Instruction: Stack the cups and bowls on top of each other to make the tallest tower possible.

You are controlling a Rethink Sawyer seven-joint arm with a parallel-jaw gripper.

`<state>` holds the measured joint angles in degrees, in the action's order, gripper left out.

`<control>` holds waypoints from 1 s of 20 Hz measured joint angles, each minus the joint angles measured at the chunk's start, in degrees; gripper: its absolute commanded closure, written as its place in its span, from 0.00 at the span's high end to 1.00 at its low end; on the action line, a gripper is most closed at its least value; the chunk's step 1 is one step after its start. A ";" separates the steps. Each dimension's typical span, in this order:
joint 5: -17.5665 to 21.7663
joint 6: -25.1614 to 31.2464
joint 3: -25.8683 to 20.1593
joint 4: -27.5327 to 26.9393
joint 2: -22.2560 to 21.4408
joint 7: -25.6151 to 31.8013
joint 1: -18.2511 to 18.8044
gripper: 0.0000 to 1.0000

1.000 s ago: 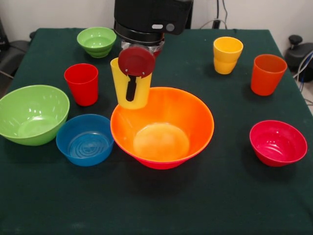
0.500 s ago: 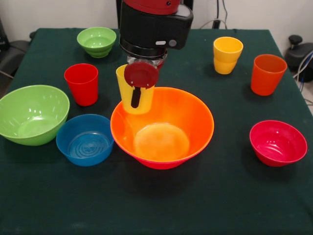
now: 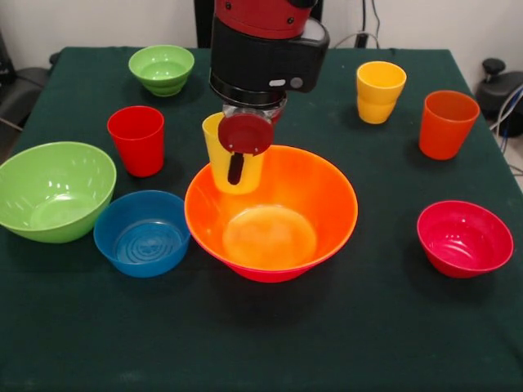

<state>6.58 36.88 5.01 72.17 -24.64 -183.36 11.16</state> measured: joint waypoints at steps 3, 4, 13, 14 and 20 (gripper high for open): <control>0.00 -0.01 0.00 -0.40 0.52 0.00 -0.32 0.00; 0.00 0.00 0.02 -0.64 0.77 0.00 -0.44 0.00; 0.00 0.00 0.02 -3.19 2.44 0.00 -1.59 0.00; 0.00 -0.01 0.02 -3.47 2.57 0.00 -1.62 0.00; 0.00 0.00 0.02 -3.98 2.77 0.00 -1.21 0.00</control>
<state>6.58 36.88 5.04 68.19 -21.87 -183.36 9.95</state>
